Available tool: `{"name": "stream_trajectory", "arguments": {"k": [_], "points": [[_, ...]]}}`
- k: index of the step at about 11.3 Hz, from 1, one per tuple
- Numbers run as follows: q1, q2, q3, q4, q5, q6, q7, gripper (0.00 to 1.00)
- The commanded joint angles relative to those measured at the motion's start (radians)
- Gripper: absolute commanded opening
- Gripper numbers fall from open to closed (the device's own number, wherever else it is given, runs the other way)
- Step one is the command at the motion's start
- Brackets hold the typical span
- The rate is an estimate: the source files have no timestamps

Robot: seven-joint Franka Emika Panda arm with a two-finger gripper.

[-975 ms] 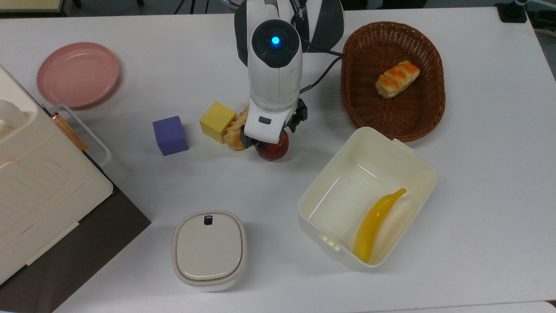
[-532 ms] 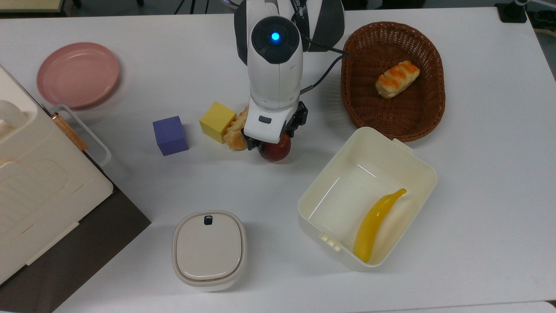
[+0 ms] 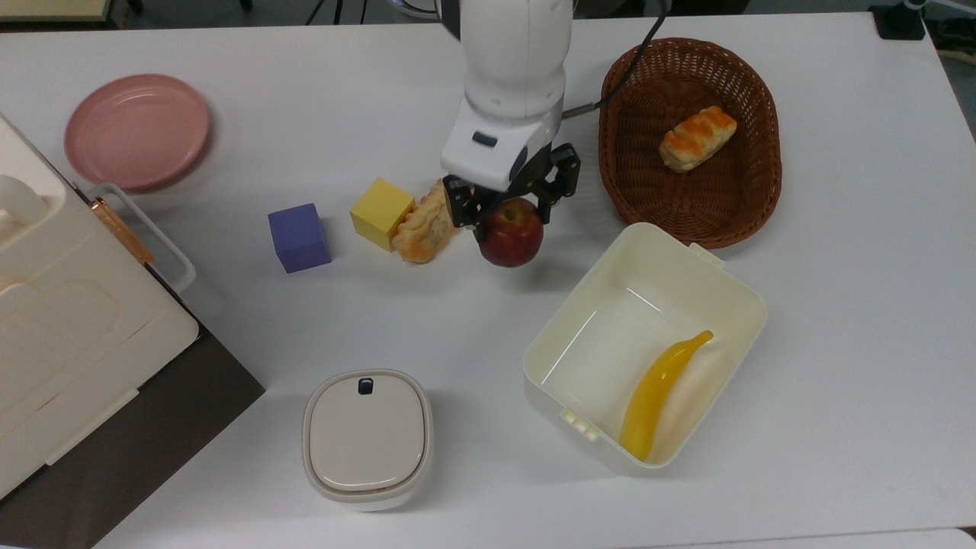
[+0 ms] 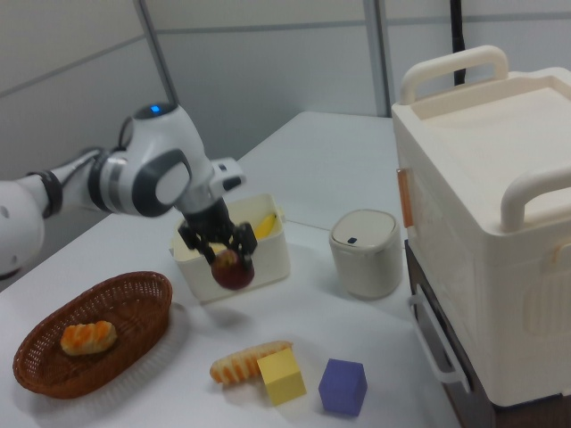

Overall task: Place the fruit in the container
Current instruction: 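Lift the red apple and carry it toward the cream container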

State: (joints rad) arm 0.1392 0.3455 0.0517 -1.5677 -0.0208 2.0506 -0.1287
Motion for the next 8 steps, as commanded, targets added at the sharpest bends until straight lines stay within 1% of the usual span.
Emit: {"name": "stream_trajectory", "arguments": {"k": [1, 3, 4, 5, 6, 7, 8], "points": [[0.008, -0.066, -0.007, 0.083, -0.001, -0.029, 0.026, 0.58], [0.022, -0.059, 0.002, 0.098, 0.004, -0.009, 0.049, 0.6], [0.052, -0.045, 0.002, 0.094, 0.002, 0.055, 0.054, 0.66], [0.062, -0.028, 0.003, 0.086, 0.004, 0.159, 0.055, 0.66], [0.081, -0.002, 0.004, 0.08, 0.01, 0.218, 0.058, 0.66], [0.086, 0.015, 0.004, 0.08, 0.006, 0.23, 0.085, 0.66], [0.086, 0.02, 0.004, 0.081, 0.004, 0.23, 0.104, 0.69]]}}
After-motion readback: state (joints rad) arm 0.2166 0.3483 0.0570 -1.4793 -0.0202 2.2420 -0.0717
